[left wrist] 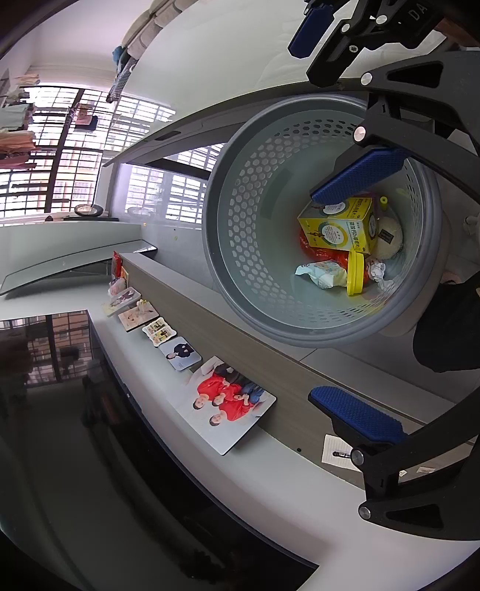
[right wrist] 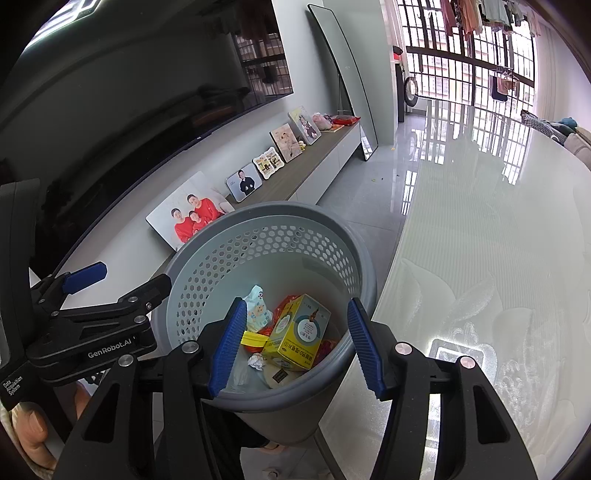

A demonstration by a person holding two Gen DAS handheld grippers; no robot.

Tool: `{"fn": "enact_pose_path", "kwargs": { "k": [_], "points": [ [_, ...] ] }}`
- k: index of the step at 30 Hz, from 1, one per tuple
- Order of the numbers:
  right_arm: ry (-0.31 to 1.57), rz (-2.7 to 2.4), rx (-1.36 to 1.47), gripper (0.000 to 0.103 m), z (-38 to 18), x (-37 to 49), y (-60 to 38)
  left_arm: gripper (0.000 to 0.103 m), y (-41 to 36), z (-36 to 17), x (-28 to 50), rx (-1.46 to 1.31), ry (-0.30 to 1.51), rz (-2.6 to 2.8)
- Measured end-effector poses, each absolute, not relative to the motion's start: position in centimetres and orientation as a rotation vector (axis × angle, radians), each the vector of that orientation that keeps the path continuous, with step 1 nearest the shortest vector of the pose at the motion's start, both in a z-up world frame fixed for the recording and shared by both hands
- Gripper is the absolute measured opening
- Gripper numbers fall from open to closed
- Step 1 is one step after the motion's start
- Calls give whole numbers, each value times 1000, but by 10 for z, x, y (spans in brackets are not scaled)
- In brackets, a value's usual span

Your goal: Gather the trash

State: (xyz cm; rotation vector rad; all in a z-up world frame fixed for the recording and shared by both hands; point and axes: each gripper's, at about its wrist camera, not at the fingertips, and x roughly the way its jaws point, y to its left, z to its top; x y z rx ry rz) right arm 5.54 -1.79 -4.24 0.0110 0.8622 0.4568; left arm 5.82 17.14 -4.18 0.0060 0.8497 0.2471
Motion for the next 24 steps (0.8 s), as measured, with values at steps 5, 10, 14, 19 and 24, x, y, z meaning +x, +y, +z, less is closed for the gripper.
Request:
{"fn": "enact_pose_path", "kwargs": {
  "k": [5,10,14,19,24],
  "points": [
    [861,457,11,55,-42,55,-17,97,170,-43,58,5,857,238],
    [862,456,12,55,-42,55,-18,97,169,-42,58,5,858,236],
    [862,457,12,55,-40,55,-18,97,169,-43,58,4,861,235],
    [862,457,13,55,-40,55,-18,97,171,-44,58,-16,868,232],
    [860,457,12,55,-38,55,-18,97,171,-43,57,-17,864,232]
  ]
}}
